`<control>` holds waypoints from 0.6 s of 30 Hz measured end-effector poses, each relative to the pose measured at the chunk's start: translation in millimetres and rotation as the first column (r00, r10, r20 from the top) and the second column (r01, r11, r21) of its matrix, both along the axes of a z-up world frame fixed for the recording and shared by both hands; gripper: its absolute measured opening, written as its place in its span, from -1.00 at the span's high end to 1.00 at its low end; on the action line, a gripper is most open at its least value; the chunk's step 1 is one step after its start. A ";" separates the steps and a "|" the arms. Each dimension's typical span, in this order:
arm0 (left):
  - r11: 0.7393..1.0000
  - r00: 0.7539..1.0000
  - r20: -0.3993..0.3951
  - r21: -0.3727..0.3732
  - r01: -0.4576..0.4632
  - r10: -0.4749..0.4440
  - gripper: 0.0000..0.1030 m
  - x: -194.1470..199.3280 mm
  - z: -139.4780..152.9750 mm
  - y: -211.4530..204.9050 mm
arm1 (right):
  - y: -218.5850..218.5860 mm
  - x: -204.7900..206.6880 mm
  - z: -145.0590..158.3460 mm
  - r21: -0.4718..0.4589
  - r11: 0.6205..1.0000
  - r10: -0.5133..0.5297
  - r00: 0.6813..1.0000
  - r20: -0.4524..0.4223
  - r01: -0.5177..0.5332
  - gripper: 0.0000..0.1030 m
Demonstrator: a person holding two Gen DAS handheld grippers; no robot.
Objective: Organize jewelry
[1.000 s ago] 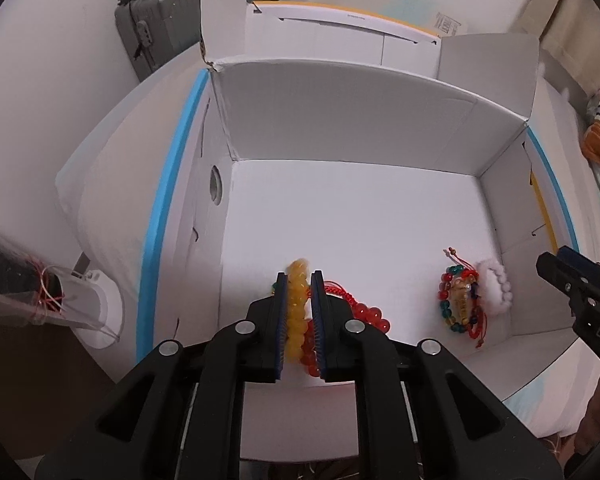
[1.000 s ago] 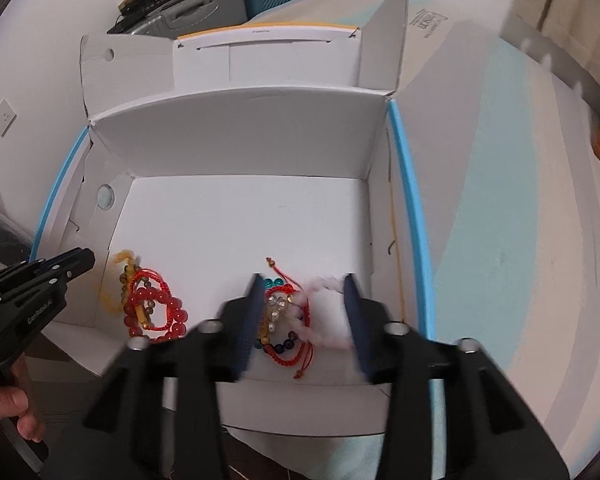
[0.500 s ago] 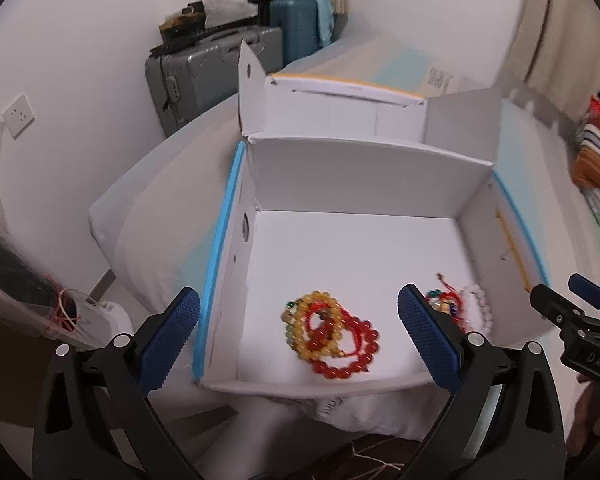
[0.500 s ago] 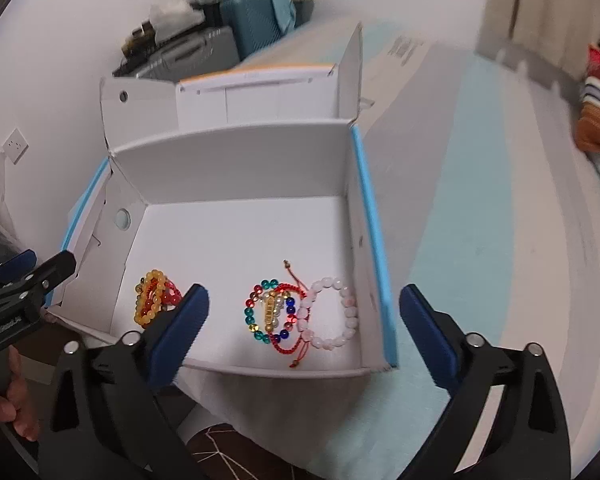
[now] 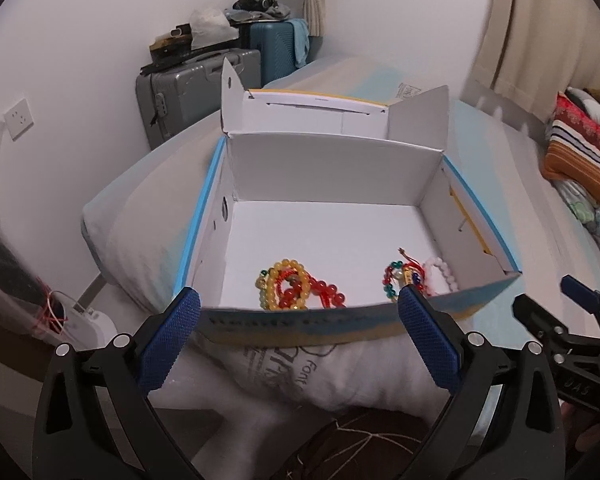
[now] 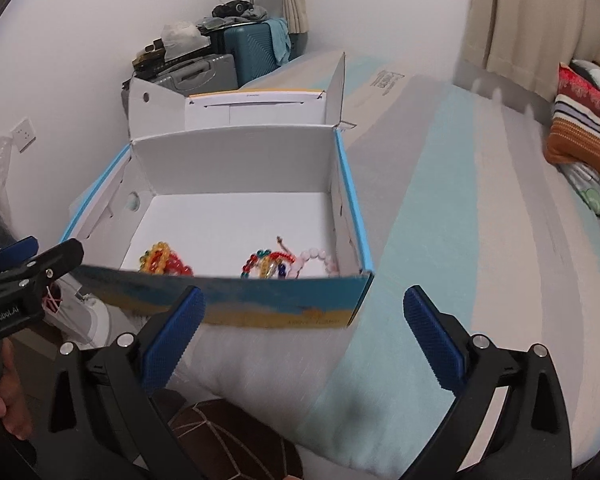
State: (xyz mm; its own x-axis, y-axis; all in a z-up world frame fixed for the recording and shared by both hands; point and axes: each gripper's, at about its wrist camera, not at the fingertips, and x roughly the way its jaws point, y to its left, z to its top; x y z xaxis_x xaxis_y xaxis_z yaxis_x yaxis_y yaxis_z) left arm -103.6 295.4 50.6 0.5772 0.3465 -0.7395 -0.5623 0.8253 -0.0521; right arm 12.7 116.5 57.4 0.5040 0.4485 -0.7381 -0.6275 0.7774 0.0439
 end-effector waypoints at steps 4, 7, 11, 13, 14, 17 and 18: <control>1.000 1.000 -0.007 -0.020 0.013 -0.013 -0.89 -3.8 -5.8 -8.3 | -1.2 -8.2 2.0 -0.005 1.000 -0.002 1.000 0.026 0.002 -0.86; 1.000 1.000 -0.010 -0.015 0.020 -0.020 -0.89 -6.3 -8.5 -12.5 | -0.1 -10.6 1.9 -0.014 1.000 -0.004 0.999 0.049 0.004 -0.86; 1.000 1.000 -0.015 -0.024 0.018 -0.018 -0.89 -7.2 -11.8 -11.5 | -1.7 -10.5 1.2 -0.010 1.000 -0.009 0.999 0.040 0.009 -0.86; 1.000 1.000 -0.017 -0.022 0.012 -0.012 -0.89 -7.4 -12.3 -10.8 | -1.5 -10.2 1.2 -0.014 1.000 -0.008 0.999 0.043 0.009 -0.86; 1.000 1.000 -0.014 -0.023 0.012 -0.013 -0.89 -7.9 -12.1 -10.9 | -1.4 -10.0 1.1 -0.014 1.000 -0.007 0.999 0.042 0.008 -0.86; 1.000 1.000 -0.015 -0.013 0.014 -0.014 -0.89 -7.7 -11.7 -12.1 | -1.0 -9.4 0.1 -0.013 1.000 -0.007 0.999 0.035 0.008 -0.86; 1.000 1.000 -0.016 -0.010 0.016 -0.016 -0.89 -7.7 -11.7 -12.4 | -0.4 -9.3 -0.4 -0.016 1.000 -0.006 0.999 0.034 0.007 -0.86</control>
State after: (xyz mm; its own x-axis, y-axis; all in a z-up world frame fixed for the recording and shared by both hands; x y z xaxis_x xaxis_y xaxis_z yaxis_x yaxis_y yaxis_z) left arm -111.3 283.0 38.9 0.5708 0.3304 -0.7517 -0.5501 0.8335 -0.0514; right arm 3.4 116.1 57.0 0.5317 0.4337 -0.7275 -0.6235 0.7818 0.0103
